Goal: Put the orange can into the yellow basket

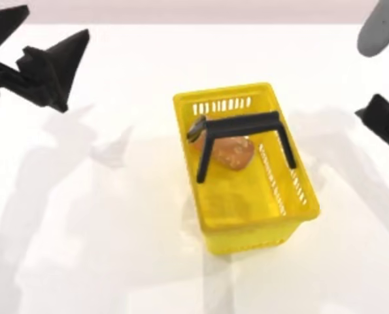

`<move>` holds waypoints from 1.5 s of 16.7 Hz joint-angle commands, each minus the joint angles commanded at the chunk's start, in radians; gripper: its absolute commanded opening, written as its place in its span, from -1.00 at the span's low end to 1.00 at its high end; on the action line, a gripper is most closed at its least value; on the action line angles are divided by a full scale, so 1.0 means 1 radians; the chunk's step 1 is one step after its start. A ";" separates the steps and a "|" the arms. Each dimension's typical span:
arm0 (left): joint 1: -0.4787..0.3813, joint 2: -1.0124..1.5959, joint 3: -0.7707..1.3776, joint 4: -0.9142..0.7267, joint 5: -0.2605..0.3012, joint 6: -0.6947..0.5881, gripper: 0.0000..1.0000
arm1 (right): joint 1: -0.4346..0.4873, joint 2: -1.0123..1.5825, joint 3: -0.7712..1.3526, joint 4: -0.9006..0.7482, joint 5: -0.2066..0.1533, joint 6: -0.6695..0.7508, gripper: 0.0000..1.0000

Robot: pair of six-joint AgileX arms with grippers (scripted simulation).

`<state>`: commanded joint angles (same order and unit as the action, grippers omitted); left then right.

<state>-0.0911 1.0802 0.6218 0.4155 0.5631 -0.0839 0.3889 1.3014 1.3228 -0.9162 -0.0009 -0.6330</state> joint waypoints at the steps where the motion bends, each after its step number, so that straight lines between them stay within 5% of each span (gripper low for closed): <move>1: 0.014 -0.117 -0.061 -0.045 -0.058 0.002 1.00 | 0.030 0.113 0.119 -0.070 0.000 -0.049 1.00; 7: 0.080 -0.747 -0.401 -0.280 -0.369 0.039 1.00 | 0.184 0.678 0.706 -0.437 0.002 -0.300 1.00; 12: 0.107 -1.035 -0.589 -0.396 -0.534 0.076 1.00 | 0.259 0.951 0.955 -0.637 0.004 -0.425 1.00; 25: 0.111 -1.080 -0.622 -0.415 -0.563 0.084 1.00 | 0.271 0.971 0.879 -0.585 0.005 -0.445 1.00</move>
<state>0.0200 0.0000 0.0000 0.0000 0.0000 0.0000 0.6603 2.2721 2.2017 -1.5009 0.0038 -1.0781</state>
